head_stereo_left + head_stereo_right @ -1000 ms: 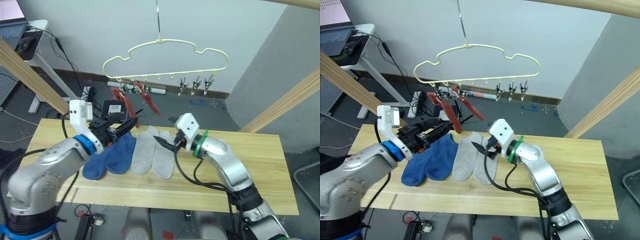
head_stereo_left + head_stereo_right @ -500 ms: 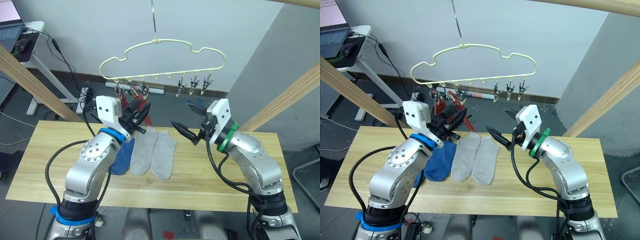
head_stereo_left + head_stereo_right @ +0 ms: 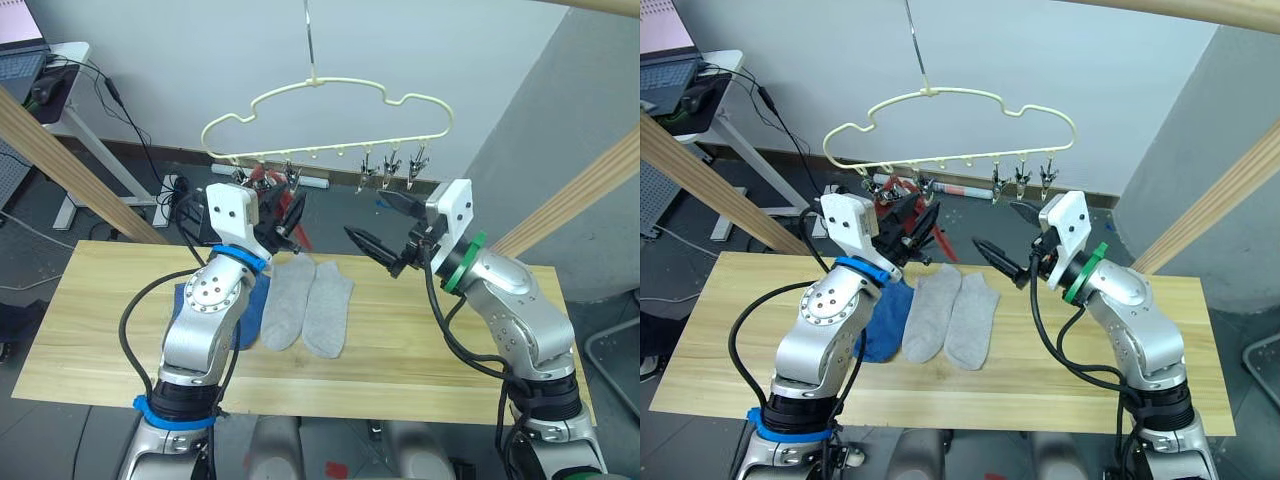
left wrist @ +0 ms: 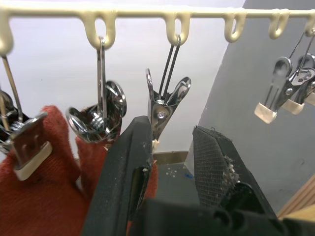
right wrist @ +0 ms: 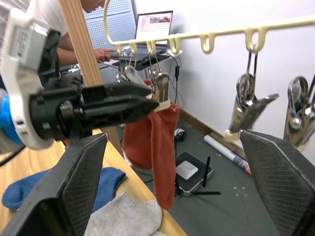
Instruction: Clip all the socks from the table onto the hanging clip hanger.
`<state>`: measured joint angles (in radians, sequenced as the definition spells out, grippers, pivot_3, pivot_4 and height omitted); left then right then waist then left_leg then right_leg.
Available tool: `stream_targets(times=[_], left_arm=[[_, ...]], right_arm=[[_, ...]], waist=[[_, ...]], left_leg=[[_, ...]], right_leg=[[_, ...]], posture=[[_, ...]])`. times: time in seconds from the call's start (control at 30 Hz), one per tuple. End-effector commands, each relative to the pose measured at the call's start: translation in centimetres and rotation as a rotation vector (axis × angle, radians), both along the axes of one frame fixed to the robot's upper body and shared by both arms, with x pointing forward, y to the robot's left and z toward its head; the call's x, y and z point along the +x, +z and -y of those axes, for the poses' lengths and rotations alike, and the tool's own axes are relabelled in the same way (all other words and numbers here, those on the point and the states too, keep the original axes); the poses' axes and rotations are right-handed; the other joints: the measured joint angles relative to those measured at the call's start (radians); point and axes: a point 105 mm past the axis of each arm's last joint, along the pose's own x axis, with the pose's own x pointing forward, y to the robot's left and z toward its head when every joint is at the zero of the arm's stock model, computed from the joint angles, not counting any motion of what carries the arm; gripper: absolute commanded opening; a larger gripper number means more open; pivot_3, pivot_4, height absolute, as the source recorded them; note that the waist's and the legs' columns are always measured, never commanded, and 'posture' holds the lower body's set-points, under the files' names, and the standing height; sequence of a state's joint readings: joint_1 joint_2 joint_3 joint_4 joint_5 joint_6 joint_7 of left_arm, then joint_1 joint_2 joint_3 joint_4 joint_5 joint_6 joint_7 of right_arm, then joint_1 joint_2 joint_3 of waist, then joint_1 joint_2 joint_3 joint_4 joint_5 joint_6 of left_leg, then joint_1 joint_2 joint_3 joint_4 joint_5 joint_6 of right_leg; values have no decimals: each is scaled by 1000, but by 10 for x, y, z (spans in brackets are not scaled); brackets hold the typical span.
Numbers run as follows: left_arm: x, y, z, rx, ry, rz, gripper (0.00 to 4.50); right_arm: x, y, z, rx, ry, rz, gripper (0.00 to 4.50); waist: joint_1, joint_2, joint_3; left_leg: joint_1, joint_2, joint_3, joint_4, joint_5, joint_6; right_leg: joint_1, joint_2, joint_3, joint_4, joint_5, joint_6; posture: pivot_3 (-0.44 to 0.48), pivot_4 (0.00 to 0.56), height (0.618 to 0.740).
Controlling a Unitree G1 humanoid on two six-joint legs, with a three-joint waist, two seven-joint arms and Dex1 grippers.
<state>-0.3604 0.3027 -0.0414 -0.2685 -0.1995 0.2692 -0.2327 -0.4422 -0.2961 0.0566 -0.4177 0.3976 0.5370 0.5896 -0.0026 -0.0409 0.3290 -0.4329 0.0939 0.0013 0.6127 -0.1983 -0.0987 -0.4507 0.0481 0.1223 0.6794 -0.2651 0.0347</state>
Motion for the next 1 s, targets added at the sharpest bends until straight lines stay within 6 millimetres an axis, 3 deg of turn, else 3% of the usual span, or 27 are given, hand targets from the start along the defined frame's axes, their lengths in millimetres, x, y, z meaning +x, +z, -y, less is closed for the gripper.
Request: stream_targets(times=[0.03, 1.0], left_arm=[[0, 14, 3, -5, 14, 84, 1599], [11, 35, 4, -3, 93, 192, 1599]], right_arm=[[-12, 19, -2, 33, 44, 65, 4500], [-13, 31, -7, 50, 46, 80, 4500]], waist=[[0, 0, 0], [-1, 0, 0]], left_leg=[[0, 0, 0, 0, 0, 0], [0, 0, -1, 1, 0, 0]], right_leg=[[0, 0, 0, 0, 0, 0], [1, 0, -1, 1, 2, -2]], posture=[[9, 345, 740], [-9, 346, 740]])
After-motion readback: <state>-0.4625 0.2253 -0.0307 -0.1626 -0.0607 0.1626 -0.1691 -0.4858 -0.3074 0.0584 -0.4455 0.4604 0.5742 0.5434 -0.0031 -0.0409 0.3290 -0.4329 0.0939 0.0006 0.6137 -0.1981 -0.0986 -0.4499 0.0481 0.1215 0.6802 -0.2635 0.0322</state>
